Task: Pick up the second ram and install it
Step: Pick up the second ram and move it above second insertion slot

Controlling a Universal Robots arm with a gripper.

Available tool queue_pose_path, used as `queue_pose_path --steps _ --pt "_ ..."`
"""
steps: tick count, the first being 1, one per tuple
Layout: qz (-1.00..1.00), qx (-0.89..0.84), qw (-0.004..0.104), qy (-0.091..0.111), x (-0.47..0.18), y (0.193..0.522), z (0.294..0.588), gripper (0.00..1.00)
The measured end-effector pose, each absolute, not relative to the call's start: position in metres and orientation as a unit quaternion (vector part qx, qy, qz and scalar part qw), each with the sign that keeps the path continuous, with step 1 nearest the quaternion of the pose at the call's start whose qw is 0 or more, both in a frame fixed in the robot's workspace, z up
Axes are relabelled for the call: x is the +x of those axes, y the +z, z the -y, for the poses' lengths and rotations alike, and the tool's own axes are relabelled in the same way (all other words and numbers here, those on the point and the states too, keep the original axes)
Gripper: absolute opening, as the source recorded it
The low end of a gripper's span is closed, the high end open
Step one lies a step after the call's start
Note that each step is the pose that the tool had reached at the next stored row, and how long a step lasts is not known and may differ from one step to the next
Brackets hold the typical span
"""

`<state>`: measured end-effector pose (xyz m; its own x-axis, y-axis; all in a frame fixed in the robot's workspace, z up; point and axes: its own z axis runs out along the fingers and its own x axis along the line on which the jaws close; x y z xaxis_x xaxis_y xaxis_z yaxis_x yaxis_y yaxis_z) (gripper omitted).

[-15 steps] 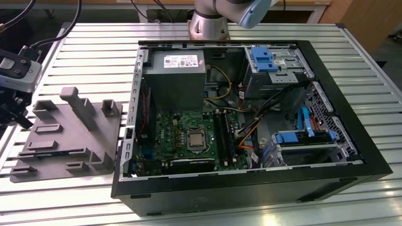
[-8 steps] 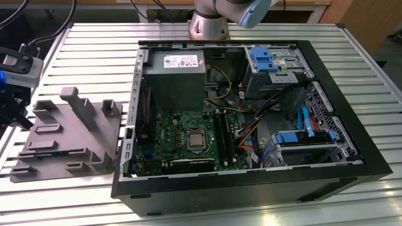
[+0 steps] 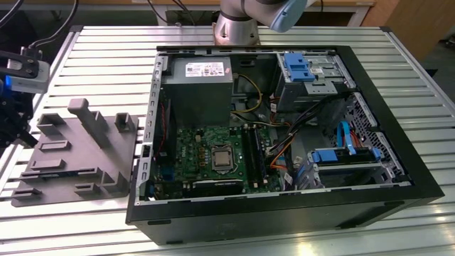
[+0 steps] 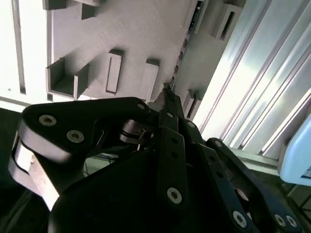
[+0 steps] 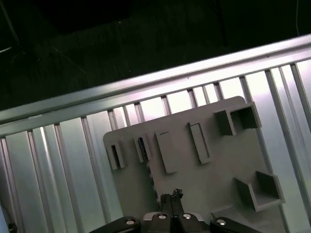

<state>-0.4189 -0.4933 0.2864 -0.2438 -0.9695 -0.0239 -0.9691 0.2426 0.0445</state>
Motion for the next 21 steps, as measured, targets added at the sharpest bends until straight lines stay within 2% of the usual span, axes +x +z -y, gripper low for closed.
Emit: queue_pose_path --steps 21 --pt "0.731 0.682 0.006 -0.024 -0.419 0.2818 0.4938 0.11"
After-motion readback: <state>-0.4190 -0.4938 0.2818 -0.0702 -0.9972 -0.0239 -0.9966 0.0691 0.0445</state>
